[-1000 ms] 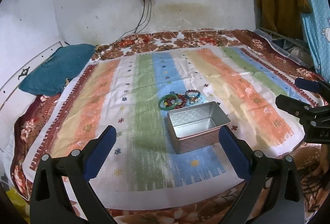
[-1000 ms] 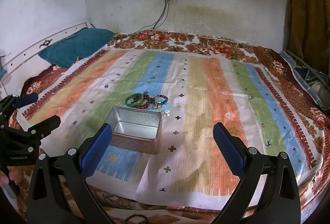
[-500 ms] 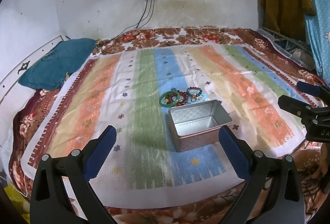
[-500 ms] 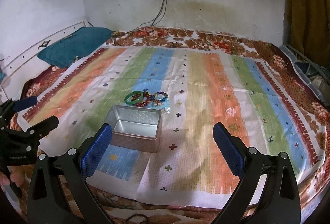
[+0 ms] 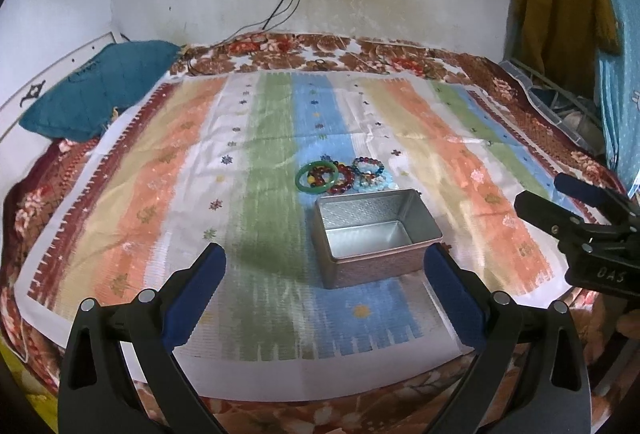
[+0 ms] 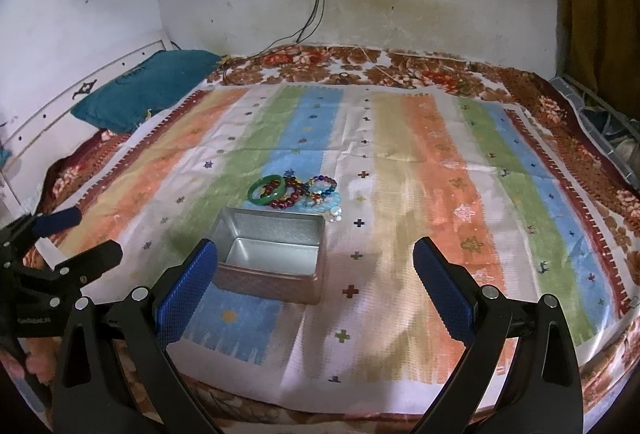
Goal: Organize jewelry
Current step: 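Move both tools toward the bracelets and the silver tin, then lower left tool to the green jade bangle while right tool approaches the dark bead bracelet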
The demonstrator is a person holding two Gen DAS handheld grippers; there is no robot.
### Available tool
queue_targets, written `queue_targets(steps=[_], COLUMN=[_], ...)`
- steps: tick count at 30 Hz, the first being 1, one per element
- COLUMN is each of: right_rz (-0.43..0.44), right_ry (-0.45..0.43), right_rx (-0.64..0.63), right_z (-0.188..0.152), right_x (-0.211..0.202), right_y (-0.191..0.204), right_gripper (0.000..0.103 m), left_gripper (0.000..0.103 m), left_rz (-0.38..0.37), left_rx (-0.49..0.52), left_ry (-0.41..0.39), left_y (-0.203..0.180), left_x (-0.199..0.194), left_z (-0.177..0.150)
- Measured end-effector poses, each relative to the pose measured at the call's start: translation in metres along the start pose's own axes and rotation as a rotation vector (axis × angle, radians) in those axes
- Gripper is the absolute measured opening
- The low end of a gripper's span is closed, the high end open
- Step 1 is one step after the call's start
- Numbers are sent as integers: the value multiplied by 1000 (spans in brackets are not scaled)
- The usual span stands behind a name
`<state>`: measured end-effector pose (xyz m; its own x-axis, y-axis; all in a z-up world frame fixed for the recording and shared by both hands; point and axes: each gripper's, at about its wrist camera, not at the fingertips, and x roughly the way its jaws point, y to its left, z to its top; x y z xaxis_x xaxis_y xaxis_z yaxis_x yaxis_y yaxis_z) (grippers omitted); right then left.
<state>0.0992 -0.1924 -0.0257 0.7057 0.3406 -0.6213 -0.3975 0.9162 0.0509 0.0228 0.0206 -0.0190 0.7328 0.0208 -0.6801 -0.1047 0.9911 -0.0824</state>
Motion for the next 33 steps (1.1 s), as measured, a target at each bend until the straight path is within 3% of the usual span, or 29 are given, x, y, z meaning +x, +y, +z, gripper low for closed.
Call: queue_targets(steps=[6,12,23,33], right_rz=[13,12,-29,-59], right_ry=[22,30,54,41], right_rx=[27,43,4,34], right_z=[6,11,30,54], right_x=[16,29,59,78], right_y=[-4,-8,-14,-22], right_gripper=[99,99,99,99], left_gripper=[97,97,97,97], left_rz=[15,-26,47,50], left_rx=[11,-6,7,10], left_ry=[1,25,68,80], left_y=[-6,0,5,9], left_x=[12,29,64,84], left_z=[9,19,45,61])
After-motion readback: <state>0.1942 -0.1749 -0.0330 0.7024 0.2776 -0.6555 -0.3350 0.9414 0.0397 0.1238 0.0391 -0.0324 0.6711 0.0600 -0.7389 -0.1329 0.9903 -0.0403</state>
